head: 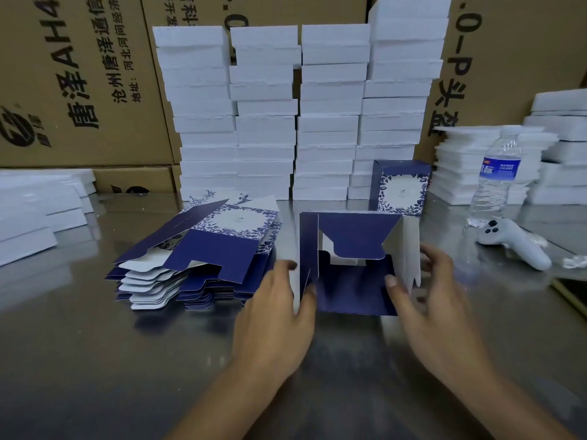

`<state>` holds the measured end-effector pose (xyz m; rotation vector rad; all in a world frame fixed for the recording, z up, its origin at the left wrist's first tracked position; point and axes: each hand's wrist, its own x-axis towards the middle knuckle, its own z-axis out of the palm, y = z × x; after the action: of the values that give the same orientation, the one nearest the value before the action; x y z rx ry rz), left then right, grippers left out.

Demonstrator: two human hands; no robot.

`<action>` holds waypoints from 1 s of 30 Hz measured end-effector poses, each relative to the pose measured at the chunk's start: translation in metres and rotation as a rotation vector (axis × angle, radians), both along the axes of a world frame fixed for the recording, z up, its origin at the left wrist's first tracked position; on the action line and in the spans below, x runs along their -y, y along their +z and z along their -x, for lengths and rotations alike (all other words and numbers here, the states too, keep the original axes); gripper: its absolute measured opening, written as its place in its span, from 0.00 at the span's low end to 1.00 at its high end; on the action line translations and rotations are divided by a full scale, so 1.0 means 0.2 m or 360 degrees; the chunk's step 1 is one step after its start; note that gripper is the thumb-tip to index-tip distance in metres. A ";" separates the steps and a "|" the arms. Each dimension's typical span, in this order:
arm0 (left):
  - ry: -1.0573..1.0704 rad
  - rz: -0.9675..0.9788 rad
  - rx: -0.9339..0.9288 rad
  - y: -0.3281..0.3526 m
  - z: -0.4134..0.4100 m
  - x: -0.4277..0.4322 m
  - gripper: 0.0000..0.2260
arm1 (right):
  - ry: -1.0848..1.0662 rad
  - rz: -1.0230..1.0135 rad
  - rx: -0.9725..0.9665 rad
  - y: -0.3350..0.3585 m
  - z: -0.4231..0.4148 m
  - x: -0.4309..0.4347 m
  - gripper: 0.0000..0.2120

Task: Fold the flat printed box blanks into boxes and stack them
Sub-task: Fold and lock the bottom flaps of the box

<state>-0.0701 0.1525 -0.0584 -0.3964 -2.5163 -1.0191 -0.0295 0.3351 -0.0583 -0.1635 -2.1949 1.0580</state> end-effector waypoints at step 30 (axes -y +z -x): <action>-0.0745 -0.1246 0.0158 0.08 -0.01 0.02 0.27 | 0.0547 0.0183 -0.0227 -0.02 0.01 0.02 0.11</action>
<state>-0.0680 0.1486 -0.0426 -0.7016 -1.9038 -2.1147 -0.0305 0.3317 -0.0617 0.2406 -2.0774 1.3402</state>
